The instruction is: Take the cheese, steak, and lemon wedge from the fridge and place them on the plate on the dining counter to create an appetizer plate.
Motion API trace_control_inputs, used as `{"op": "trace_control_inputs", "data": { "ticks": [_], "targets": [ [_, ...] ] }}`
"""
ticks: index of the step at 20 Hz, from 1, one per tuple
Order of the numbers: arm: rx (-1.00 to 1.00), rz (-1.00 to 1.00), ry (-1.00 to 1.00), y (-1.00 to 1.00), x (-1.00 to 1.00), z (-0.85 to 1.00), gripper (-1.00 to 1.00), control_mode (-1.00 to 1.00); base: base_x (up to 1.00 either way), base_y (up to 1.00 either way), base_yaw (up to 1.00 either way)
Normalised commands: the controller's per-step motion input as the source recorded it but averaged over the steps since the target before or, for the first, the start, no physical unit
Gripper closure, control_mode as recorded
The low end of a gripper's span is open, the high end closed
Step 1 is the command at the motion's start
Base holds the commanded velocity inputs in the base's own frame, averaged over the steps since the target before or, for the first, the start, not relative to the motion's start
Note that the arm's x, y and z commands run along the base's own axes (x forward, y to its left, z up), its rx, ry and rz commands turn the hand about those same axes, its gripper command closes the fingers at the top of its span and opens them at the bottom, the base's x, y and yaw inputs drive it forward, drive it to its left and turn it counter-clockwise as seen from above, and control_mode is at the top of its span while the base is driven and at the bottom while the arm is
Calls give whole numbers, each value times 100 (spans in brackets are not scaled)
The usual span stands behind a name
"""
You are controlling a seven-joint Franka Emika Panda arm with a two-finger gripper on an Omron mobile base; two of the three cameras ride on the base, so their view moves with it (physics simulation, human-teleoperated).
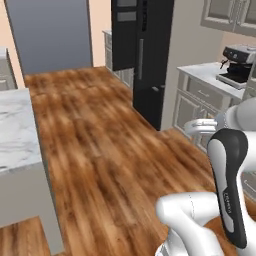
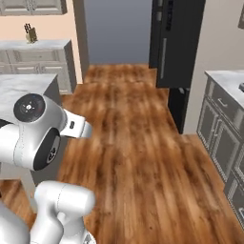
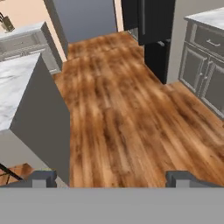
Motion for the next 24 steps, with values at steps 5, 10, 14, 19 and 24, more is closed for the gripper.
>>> {"op": "trace_control_inputs", "data": {
  "ticks": [5, 10, 14, 19, 24],
  "targets": [
    [0, 0, 0, 0, 0, 0, -100, 100, 96, -6, 0],
    [0, 0, 0, 0, 0, 0, -100, 100, 58, 0, 0],
    [0, 0, 0, 0, 0, 0, -100, 100, 86, 0, 0],
    [0, 0, 0, 0, 0, 0, -100, 100, 100, 0, 0],
    [0, 0, 0, 0, 0, 0, -100, 100, 100, 0, 0]
  ]
}}
